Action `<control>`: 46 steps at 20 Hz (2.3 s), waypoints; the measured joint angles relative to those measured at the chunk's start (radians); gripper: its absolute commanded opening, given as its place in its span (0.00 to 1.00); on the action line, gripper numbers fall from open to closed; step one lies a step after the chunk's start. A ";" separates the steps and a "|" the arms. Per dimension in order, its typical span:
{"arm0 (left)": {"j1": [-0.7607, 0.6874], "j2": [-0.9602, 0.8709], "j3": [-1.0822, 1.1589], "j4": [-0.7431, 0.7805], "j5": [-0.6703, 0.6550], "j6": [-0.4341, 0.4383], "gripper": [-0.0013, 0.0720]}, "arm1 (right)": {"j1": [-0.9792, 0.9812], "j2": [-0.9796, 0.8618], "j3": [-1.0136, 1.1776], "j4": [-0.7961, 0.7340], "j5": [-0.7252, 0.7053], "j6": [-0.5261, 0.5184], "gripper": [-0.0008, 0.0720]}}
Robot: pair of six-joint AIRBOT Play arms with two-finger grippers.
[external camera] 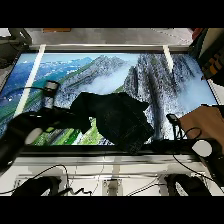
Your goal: Fold the clothes and pants, and hang the long-sleeved shirts on hangers.
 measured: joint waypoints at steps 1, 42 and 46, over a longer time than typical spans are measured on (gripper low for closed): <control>0.025 0.032 0.008 0.022 -0.012 0.000 0.04 | 0.000 -0.007 -0.034 0.039 -0.016 0.009 0.77; 0.835 -0.354 0.169 -0.069 0.018 0.186 0.04 | -0.447 -0.669 0.860 -0.116 0.111 -0.149 0.06; 0.840 -0.428 0.169 -0.035 -0.059 0.338 0.04 | -0.465 -0.661 0.840 -0.142 0.362 -0.192 0.06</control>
